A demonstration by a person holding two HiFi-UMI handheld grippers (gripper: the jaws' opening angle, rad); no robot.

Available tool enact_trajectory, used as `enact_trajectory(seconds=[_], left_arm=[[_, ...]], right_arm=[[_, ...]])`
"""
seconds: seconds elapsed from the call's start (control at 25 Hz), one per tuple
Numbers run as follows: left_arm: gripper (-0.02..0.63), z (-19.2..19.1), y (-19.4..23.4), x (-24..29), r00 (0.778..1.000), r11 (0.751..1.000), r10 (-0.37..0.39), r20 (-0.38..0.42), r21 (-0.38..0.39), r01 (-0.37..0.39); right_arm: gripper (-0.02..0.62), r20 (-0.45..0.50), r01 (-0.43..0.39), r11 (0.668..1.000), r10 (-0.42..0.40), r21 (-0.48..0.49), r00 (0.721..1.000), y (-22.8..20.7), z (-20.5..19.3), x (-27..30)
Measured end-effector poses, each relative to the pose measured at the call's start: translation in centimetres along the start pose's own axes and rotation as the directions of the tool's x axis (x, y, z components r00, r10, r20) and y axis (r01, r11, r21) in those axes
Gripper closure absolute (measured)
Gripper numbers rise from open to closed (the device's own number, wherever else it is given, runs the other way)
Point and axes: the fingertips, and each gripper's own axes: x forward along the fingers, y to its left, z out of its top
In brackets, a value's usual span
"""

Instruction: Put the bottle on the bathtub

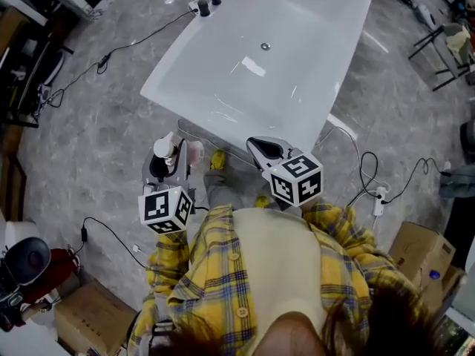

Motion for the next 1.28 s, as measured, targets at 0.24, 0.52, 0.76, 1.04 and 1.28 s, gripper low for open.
enact_trajectory(seconds=[0.24, 0.52, 0.76, 1.04, 1.28], left_arm=[[0.391, 1.2, 4.2, 4.7, 0.998, 0.998, -0.064, -0.010, 0.025, 0.065], [0.391, 1.1, 9.3, 10.3, 0.992, 0.993, -0.114, -0.054, 0.016, 0.115], [0.391, 1.3, 12.7, 14.9, 0.986, 0.989, -0.147, -0.075, 0.026, 0.149], [0.391, 2.0, 15.6, 19.6, 0.984, 0.985, -0.159, -0.083, 0.053, 0.164], [0.391, 2.4, 17.8, 23.2, 0.984, 0.985, -0.155, -0.088, 0.060, 0.161]], right_arm=[[0.580, -0.016, 0.039, 0.999, -0.039, 0.017, 0.999, -0.4, 2.9, 5.1], [0.580, -0.046, 0.073, 0.997, -0.072, 0.020, 0.996, -0.6, 5.9, 11.3], [0.581, -0.058, 0.107, 0.994, -0.106, 0.023, 0.993, -1.6, 7.4, 15.4], [0.580, -0.078, 0.117, 0.993, -0.114, 0.027, 0.990, -2.2, 8.6, 19.7], [0.580, -0.113, 0.103, 0.994, -0.100, 0.024, 0.989, -2.4, 9.1, 23.1]])
